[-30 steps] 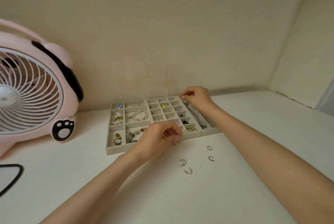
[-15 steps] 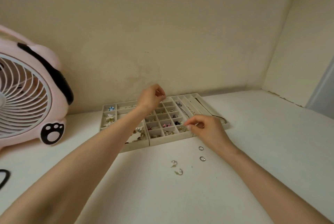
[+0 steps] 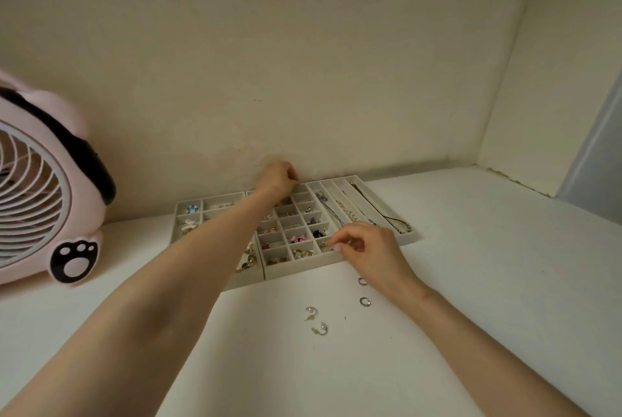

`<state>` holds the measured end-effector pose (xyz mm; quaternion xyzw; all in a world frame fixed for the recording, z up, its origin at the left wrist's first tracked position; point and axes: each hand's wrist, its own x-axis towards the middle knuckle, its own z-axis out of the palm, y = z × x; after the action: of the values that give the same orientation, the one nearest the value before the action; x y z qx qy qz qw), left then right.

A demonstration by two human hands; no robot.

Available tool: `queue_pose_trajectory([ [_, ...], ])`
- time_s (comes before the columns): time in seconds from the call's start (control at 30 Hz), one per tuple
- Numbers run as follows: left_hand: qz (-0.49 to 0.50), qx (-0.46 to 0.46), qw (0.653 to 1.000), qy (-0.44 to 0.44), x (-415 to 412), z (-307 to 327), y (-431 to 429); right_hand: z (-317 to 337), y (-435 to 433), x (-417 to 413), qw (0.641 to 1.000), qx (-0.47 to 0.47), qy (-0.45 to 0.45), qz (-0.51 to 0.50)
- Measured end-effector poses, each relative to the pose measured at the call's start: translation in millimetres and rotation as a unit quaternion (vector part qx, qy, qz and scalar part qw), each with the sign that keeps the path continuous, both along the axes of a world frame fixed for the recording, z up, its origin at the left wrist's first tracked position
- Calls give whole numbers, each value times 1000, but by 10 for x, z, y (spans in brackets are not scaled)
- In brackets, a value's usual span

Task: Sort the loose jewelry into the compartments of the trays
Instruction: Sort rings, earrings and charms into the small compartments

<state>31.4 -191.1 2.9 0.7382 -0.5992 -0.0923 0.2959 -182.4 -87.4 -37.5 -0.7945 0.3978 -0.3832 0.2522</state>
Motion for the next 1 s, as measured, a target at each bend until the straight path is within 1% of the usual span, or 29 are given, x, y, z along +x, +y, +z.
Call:
queue_pose_trajectory([
  [0.23,-39,-62,997,4,-4,25,298,99,-3,-109,999,13,-24,-23],
  [0.33,-65,-88,994,22,-110,-21,534,154,-4,-171,999,27,-7,-37],
  [0.4,-88,-99,991,33,-221,-59,719,201,11,-231,998,36,44,-34],
  [0.47,-115,-105,987,38,-345,-102,902,244,40,-295,992,51,114,-14],
  [0.53,-144,-112,983,29,-471,-136,1074,264,67,-346,983,67,170,5],
  [0.6,-169,-115,979,9,-586,-158,1229,265,86,-371,976,77,203,11],
  [0.7,-203,-98,974,-3,-710,-159,1426,255,95,-361,972,75,220,13],
  [0.8,-243,-56,968,-17,-782,-187,1571,233,90,-346,971,75,226,11],
  [0.9,-289,-33,955,-60,-862,-238,1657,214,74,-350,973,85,214,8],
  [1.0,-305,-24,945,-119,-950,-302,1687,199,57,-360,975,98,202,0],
])
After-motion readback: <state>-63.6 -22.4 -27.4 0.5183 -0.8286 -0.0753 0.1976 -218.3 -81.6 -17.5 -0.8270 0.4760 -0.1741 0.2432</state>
